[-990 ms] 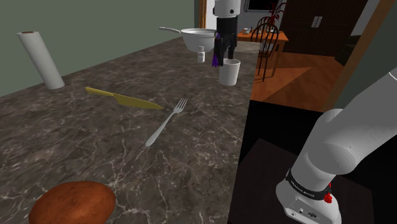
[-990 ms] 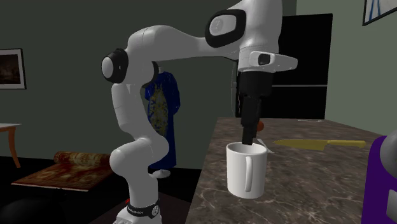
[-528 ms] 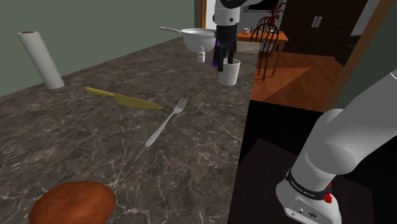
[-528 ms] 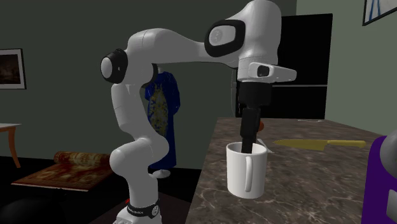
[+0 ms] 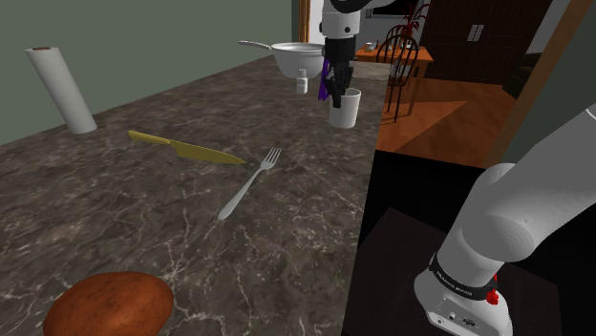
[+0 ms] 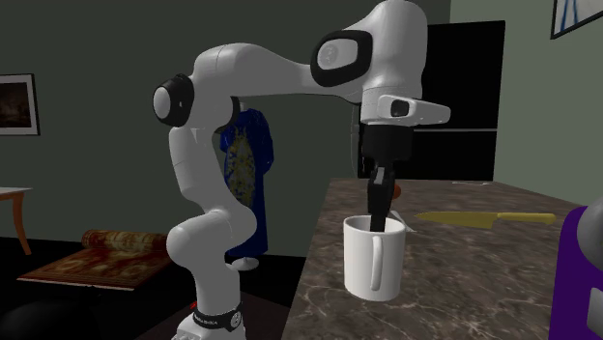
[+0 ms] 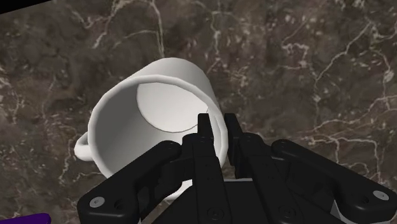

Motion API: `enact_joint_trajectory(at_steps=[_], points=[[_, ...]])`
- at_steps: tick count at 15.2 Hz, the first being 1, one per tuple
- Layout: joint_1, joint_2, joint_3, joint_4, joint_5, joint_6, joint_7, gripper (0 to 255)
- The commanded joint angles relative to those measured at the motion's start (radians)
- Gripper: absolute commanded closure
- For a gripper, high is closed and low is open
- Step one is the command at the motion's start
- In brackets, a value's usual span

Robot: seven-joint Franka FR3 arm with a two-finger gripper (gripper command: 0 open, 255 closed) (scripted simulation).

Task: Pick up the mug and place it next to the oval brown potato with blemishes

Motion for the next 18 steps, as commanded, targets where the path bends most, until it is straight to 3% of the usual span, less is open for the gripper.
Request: enact_joint_trajectory(at_steps=[1,6,18], points=[[0.000,0.000,0.000,0.000,0.000,0.000,0.000,255],[0.000,0.000,0.000,0.000,0.000,0.000,0.000,255],[0.001,0.037,0.003,0.198,0.003,-0.161,-0.013,255]])
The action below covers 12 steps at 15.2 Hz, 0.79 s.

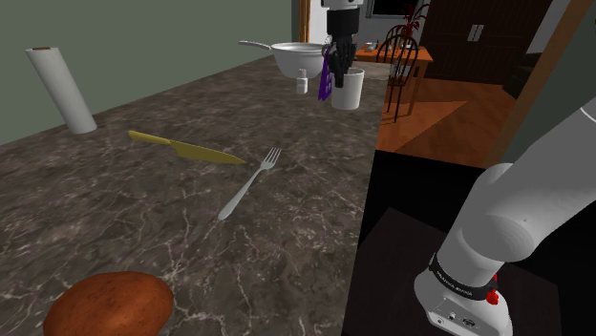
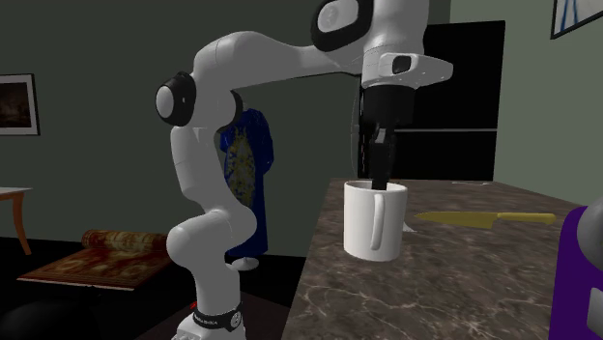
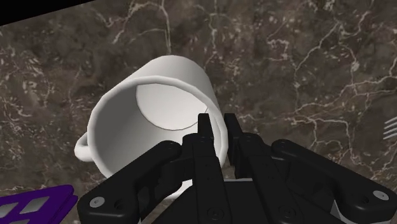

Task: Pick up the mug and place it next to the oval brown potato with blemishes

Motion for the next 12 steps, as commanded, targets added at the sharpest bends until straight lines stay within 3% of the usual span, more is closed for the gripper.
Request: enact_joint_trajectory(at_steps=[1,12], points=[[0.000,0.010,0.000,0.041,0.000,-0.031,-0.003,255],[0.000,0.077,0.002,0.264,0.001,-0.186,-0.017,255]])
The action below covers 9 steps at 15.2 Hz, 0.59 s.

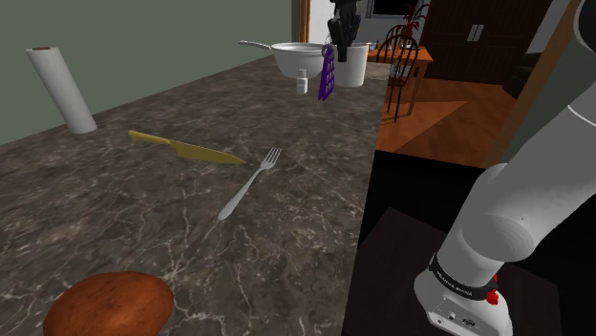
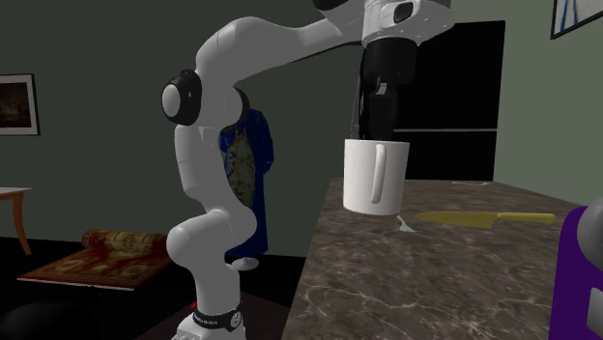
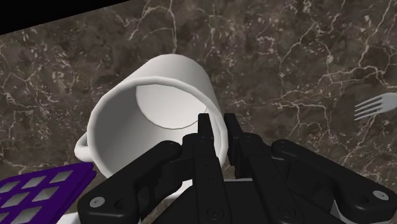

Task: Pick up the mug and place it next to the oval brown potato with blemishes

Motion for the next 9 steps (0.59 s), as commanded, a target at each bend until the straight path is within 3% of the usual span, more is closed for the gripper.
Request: enact_joint_trajectory(at_steps=[1,9], points=[[0.000,0.017,0.001,0.049,0.000,-0.031,-0.002,255],[0.000,0.091,0.001,0.245,0.000,-0.154,-0.014,255]])
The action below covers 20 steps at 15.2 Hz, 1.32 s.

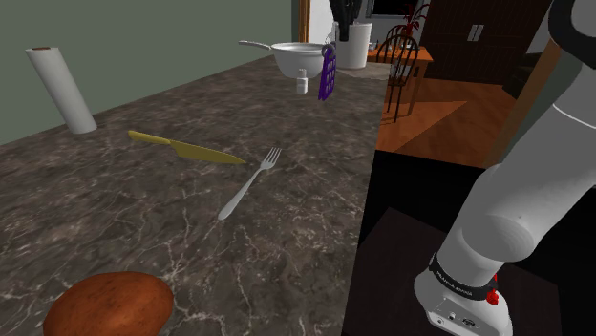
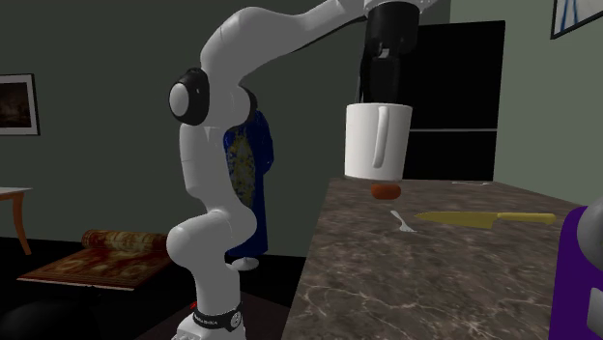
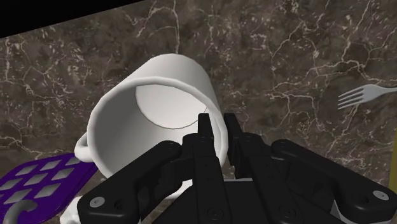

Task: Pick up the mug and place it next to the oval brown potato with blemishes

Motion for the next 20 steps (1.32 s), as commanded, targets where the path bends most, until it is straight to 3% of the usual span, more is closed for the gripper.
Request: enact_joint_trajectory(at_steps=[1,10,20], points=[[0.009,-0.010,0.015,0.006,0.003,-0.019,0.024,255],[0.084,-0.127,0.159,-0.102,0.060,-0.042,0.257,255],[0.157,-0.149,0.339,-0.100,0.145,-0.068,0.532,255]])
